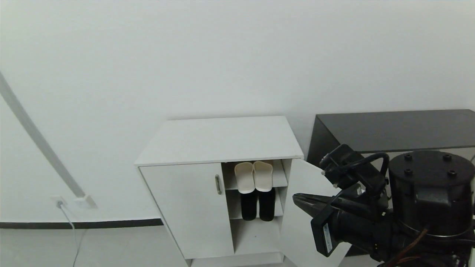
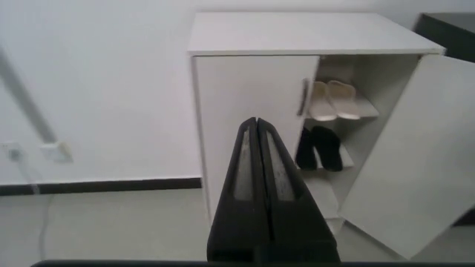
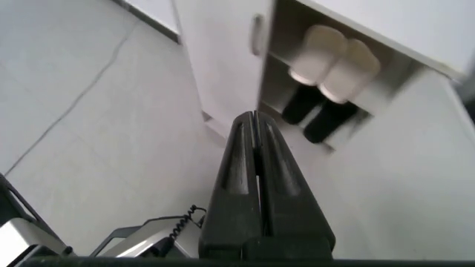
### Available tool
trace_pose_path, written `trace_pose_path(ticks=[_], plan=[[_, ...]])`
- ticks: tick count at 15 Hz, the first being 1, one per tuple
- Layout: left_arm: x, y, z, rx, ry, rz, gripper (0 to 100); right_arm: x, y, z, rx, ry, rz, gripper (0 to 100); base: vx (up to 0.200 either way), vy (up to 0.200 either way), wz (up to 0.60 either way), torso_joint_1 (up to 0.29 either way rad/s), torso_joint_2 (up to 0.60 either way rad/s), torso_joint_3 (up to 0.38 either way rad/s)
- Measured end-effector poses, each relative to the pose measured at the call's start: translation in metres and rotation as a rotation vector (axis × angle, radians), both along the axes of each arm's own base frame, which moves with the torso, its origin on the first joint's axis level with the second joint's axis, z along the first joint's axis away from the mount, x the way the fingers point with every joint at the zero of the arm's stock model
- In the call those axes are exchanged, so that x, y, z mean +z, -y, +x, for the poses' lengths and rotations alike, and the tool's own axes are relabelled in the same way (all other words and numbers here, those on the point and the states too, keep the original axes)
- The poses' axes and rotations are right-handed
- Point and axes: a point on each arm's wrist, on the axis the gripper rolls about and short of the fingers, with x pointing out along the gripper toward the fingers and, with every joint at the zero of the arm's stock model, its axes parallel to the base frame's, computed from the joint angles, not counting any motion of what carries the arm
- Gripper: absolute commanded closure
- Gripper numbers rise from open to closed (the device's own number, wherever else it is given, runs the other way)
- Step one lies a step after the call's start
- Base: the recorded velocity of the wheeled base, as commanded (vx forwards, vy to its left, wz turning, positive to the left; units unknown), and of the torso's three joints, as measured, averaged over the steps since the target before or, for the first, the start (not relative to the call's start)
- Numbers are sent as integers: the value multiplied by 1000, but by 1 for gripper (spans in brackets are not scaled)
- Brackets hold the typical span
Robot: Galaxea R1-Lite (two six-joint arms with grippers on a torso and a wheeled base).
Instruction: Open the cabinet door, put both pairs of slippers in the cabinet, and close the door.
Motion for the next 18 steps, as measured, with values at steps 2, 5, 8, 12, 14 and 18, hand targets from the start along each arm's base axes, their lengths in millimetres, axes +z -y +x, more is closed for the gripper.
trace_pose_path(ticks=[2,5,8,12,14,18], plan=[[0,0,0,1,0,0,100,0,0,0,-1,0,1,100,0,0,0,0,0,0],[0,0,0,0,0,0,100,0,1,2,-6,0,1,100,0,0,0,0,0,0],[0,0,0,1,0,-1,100,0,1,2,-9,1,1,100,-133,0,0,2,-2,-2],[0,0,0,0,0,0,100,-1,3,6,-29,-2,-4,100,-100,0,0,-1,-1,1],[0,0,0,0,0,0,100,-3,7,14,-65,-5,-12,100,0,0,0,0,0,0],[0,0,0,0,0,1,100,-1,17,38,-155,-5,-4,100,0,0,0,0,0,0]])
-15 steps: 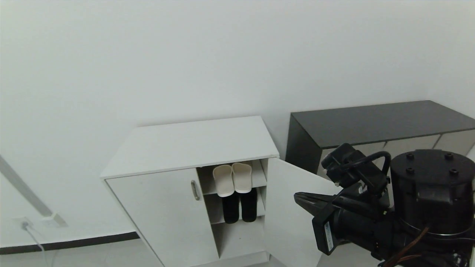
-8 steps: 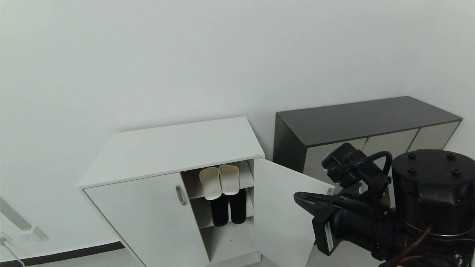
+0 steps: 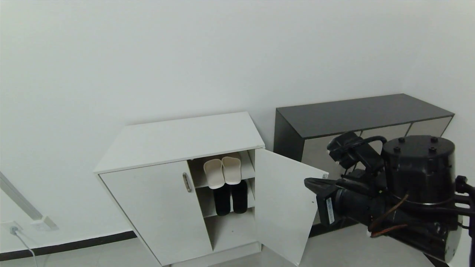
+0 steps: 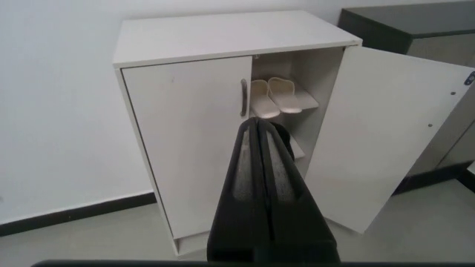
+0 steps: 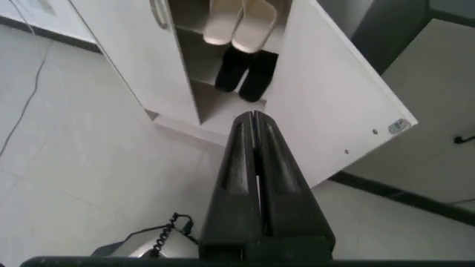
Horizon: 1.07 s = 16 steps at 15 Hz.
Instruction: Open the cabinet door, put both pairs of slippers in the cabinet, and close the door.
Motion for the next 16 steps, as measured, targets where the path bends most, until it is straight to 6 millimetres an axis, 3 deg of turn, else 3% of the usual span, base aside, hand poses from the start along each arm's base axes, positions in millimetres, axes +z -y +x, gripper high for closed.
trace_pose_path(ticks=[4,8,11,16], plan=[[0,0,0,0,0,0,100,5,24,67,-154,0,37,100,0,0,0,0,0,0],[0,0,0,0,0,-1,100,-14,37,126,-233,-41,41,100,0,0,0,0,0,0],[0,0,0,0,0,-1,100,-35,46,159,-279,-85,47,100,0,0,0,0,0,0],[0,0,0,0,0,-1,100,-66,57,193,-333,-141,51,100,0,0,0,0,0,0]])
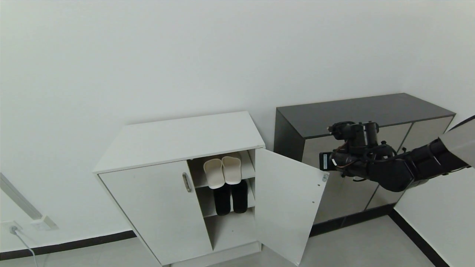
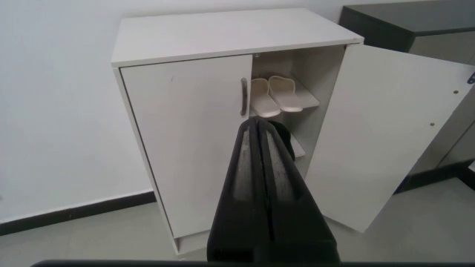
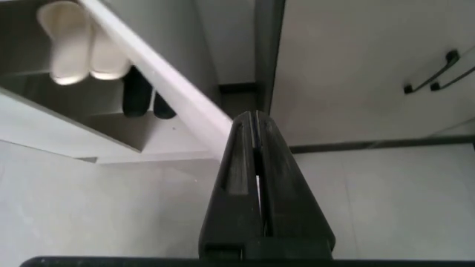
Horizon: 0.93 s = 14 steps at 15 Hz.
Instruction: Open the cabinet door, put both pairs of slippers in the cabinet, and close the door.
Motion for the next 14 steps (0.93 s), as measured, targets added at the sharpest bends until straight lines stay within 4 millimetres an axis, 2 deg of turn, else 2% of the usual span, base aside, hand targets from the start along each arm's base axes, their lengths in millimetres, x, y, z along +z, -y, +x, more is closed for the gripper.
trace_pose_path(ticks=[7,12,14], plan=[[0,0,0,0,0,-1,100,-28,6,16,-26,-50,-15,100,0,0,0,0,0,0],[0,0,0,0,0,-3,100,-37,4,14,-22,-76,-26,100,0,0,0,0,0,0],[0,0,0,0,0,-3,100,-39,0,6,-7,-91,-31,100,0,0,0,0,0,0]])
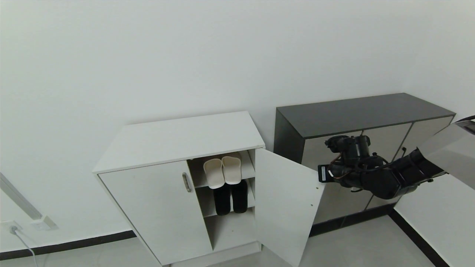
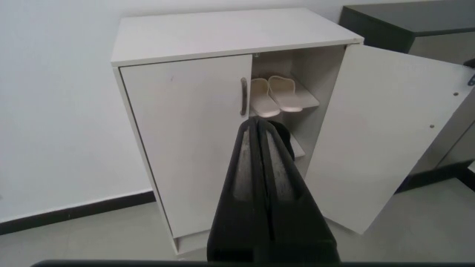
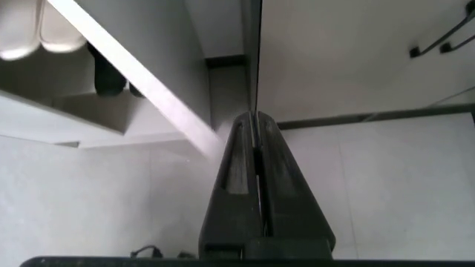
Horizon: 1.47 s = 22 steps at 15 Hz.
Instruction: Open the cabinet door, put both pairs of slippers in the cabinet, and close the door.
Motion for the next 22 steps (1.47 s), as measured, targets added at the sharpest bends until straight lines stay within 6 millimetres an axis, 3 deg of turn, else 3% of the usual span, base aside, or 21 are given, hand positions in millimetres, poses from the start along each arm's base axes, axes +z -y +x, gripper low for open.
trace_pose_path(ticks=[3,7,10,16,22], plan=[[0,0,0,0,0,0,100,5,-16,-27,61,-12,-5,100,0,0,0,0,0,0],[0,0,0,0,0,0,100,18,-45,-83,198,-9,-5,100,0,0,0,0,0,0],[0,0,0,0,0,0,100,35,-48,-107,246,39,7,100,0,0,0,0,0,0],[0,0,0,0,0,0,100,43,-44,-119,282,52,24,100,0,0,0,0,0,0],[0,0,0,-1,0,0,100,44,-43,-120,292,49,30,100,0,0,500,1,0,4]])
